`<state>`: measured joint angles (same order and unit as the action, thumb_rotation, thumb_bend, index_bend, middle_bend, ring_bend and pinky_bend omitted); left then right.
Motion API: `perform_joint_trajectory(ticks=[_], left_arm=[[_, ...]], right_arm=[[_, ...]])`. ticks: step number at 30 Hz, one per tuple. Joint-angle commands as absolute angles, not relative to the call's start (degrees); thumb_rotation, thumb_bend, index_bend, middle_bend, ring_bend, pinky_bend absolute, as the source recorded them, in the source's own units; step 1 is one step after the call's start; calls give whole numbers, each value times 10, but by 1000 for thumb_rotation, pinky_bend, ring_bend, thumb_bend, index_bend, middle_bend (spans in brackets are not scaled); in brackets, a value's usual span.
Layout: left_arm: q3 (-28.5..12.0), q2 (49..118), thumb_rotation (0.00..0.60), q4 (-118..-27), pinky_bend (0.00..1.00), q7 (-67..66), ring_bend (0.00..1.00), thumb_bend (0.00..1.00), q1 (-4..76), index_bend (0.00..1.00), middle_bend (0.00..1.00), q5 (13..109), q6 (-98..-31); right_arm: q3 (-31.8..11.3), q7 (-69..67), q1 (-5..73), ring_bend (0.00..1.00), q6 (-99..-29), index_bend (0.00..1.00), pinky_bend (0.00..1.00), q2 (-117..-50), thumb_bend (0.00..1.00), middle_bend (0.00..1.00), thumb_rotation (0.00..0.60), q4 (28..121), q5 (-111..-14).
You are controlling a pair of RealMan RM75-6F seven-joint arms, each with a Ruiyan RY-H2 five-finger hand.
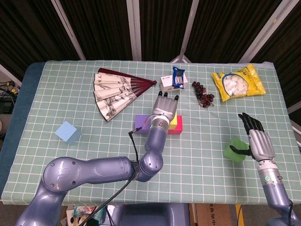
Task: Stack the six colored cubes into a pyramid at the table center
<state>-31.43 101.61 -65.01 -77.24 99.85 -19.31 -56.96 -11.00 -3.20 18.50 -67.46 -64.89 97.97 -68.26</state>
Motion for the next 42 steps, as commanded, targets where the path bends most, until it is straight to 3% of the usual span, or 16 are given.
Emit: perform_joint_trajectory(ticks=[1,42], left_arm=[[-317,1018,600,-649,4,-773,69,315,997,0,412,-189,-568],[-340,1028,600,-651,3,-775,69,317,979,0,404,-153,-569]], right_arm=[[-110,-31,185,0,-675,0,0,-649,205,21,600,980,-682],[-108,-33,186,0,-669,0,0,-649,206,20,600,979,-682]])
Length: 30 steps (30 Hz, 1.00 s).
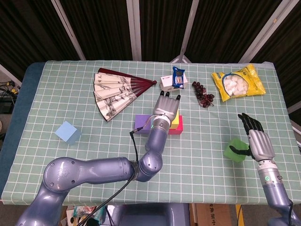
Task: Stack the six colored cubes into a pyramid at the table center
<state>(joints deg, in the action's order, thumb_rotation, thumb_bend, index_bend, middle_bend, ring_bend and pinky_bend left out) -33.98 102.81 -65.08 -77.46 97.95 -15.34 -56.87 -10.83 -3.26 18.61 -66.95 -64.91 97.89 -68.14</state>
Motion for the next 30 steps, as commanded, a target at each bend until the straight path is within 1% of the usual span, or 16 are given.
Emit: perform_joint_trajectory(ticks=[1,30], left_arm=[[-340,1028,600,-652,4,-775,69,317,979,0,404,-153,-569],[-343,1030,600,-658,3,-777,69,317,974,0,399,-152,-573]], right_arm=[[-108,-33,186,0,-670,0,0,-649,206,20,600,979,-682],[-107,-30,186,0,-669,0,0,-650,205,19,600,979,-683]])
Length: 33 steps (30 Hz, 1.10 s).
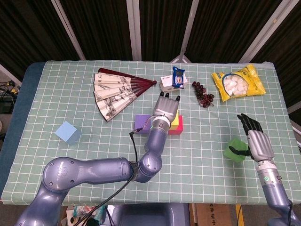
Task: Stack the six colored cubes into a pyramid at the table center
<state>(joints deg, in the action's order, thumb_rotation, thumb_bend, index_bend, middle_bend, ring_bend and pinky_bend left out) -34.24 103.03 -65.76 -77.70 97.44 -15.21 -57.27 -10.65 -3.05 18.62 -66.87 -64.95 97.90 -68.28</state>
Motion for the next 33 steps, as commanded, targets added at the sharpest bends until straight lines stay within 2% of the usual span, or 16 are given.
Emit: perform_joint_trajectory(ticks=[1,18,23,28,33], left_arm=[[-343,1031,600,-658,4,-777,69,317,974,0,398,-152,-573],[-343,1034,600,-655,3,-779,69,317,972,0,359,-151,-573],[-344,1032,600,-657,3,-780,68,299,971,0,283,-152,-574],[-345,1032,600,-658,3,-778,60,228,971,0,138,-149,-576],[-347,1030,600,-662,2,-775,56,209,970,0,78,-147,-577]], right_arm=[[-106,-30,186,0,-669,0,0,-650,205,19,600,979,-683],[-104,-29,187,0,-667,0,0,-650,205,13,600,978,-684],[-104,-28,187,0,-667,0,0,-650,206,12,600,978,-684],[-104,-30,186,0,-667,0,0,-650,206,9,600,977,-685],[-104,-31,186,0,-668,0,0,-650,205,7,600,977,-686]])
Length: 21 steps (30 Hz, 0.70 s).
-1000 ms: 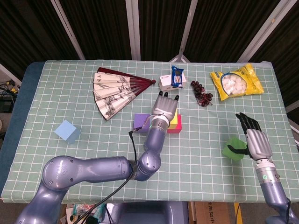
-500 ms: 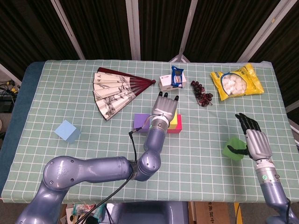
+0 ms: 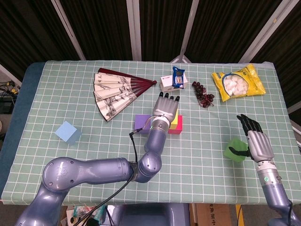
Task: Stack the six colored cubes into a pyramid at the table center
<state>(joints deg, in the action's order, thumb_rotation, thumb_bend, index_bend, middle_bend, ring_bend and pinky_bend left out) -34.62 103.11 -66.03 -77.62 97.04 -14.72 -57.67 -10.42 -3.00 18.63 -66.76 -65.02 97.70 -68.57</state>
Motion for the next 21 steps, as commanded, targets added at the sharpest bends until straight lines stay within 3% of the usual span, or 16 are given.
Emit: perform_joint_trajectory(ticks=[1,11,21], left_arm=[[-348,1029,600,-664,2,-774,56,201,969,0,73,-147,-577],[-353,997,600,-723,2,-754,56,161,945,0,67,-143,-594],[-352,916,600,-869,2,-677,55,133,874,0,88,-101,-656]], right_arm=[[-104,-31,185,0,-669,0,0,-649,206,7,600,978,-687],[-104,-32,186,0,-666,0,0,-650,205,7,600,977,-685],[-104,-34,185,0,-670,0,0,-648,206,7,600,979,-689]])
